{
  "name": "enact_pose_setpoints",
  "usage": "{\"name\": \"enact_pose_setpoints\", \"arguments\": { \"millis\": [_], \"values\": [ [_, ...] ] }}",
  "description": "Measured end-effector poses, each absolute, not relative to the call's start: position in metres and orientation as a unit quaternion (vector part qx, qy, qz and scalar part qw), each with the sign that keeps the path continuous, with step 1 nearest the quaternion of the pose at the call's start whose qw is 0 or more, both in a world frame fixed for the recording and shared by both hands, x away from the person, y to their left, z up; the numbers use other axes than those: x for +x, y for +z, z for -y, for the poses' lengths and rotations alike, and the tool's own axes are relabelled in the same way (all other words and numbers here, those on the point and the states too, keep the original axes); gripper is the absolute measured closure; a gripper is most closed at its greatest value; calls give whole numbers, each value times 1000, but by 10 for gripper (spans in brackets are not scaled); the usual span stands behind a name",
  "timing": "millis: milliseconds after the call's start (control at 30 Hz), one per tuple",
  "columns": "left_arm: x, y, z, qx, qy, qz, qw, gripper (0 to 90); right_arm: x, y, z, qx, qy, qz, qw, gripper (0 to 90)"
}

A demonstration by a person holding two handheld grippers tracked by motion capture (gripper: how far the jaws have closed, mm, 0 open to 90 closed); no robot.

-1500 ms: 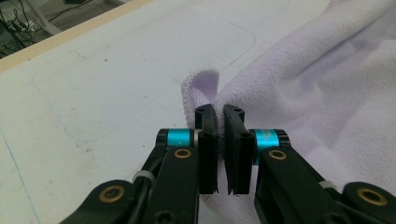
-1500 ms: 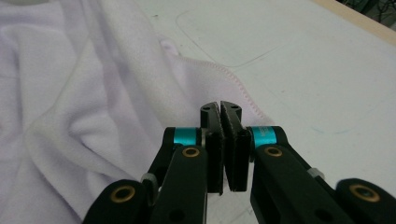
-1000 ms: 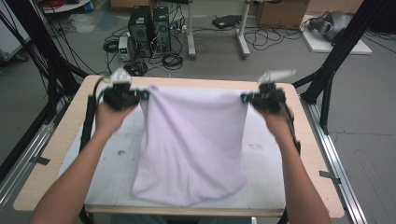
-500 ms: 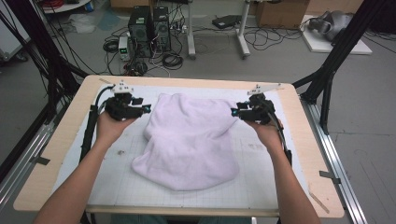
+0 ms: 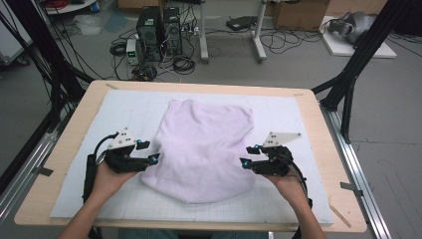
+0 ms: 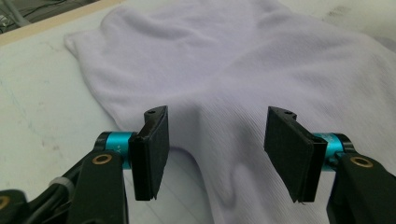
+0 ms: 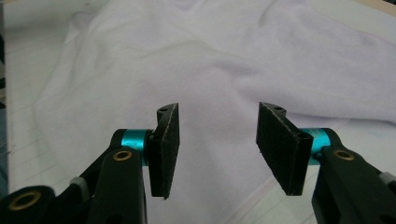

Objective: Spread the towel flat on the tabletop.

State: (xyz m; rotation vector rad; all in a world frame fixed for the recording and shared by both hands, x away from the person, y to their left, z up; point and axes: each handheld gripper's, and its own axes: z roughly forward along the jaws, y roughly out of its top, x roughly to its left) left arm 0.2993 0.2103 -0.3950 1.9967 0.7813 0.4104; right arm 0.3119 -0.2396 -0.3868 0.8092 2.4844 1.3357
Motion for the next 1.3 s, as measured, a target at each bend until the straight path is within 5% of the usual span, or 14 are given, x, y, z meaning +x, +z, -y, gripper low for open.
{"name": "enact_pose_setpoints", "arguments": {
  "millis": [267,633,767,900,1300],
  "values": [
    [262,-419,-216,821,155,-301,460,510,273,-421,236,266,444,-853,71,487],
    [253,-448,-208,848,157,-298,410,583,265,-448,229,265,406,-872,65,538],
    [254,-448,-206,849,152,-293,413,784,267,-445,225,261,390,-880,75,680],
    [256,-446,-207,845,144,-299,419,827,267,-443,222,250,387,-885,71,810],
    [253,-379,-211,792,197,-309,489,846,267,-380,235,237,445,-854,126,835]
  ]
}}
